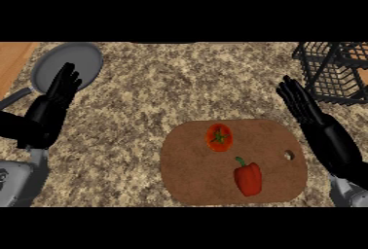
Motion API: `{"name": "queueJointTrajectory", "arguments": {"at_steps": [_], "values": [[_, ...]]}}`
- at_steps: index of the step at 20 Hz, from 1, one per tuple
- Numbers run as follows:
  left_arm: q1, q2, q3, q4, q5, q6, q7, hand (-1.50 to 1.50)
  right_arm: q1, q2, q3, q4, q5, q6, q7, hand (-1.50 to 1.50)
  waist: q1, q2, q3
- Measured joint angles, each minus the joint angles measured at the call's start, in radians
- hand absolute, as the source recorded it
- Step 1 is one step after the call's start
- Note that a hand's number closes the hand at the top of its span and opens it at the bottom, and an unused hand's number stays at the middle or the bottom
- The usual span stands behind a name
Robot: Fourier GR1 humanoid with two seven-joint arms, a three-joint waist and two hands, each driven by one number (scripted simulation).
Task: Pick the tomato from the cutting board and place it in the tiered basket
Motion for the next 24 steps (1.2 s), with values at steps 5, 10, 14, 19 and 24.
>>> {"name": "queueJointTrajectory", "arguments": {"at_steps": [5,10,14,19,24], "values": [[0.098,0.024,0.007,0.039,-0.016,0.017,0.047,0.0,0.101,0.206,-0.046,0.068,-0.108,-0.083,-0.138,1.5,0.002,0.014,0.002],[0.195,0.027,0.005,0.1,-0.01,0.02,0.082,0.0,0.176,0.411,-0.116,0.084,-0.218,-0.208,-0.392,-1.5,-0.016,0.013,0.011],[0.241,0.03,0.006,0.122,-0.008,0.016,0.086,0.0,0.276,0.474,-0.115,0.18,-0.138,-0.451,-0.497,-1.5,-0.009,0.016,-0.001],[0.256,0.049,0.012,0.131,-0.004,-0.005,0.086,0.0,0.372,0.479,-0.053,0.286,0.059,-0.746,-0.414,-1.5,0.01,0.014,-0.019],[0.265,0.048,0.008,0.134,-0.009,-0.019,0.075,0.0,0.395,0.399,0.081,0.27,0.23,-0.884,-0.186,-1.5,0.02,0.005,-0.03]]}}
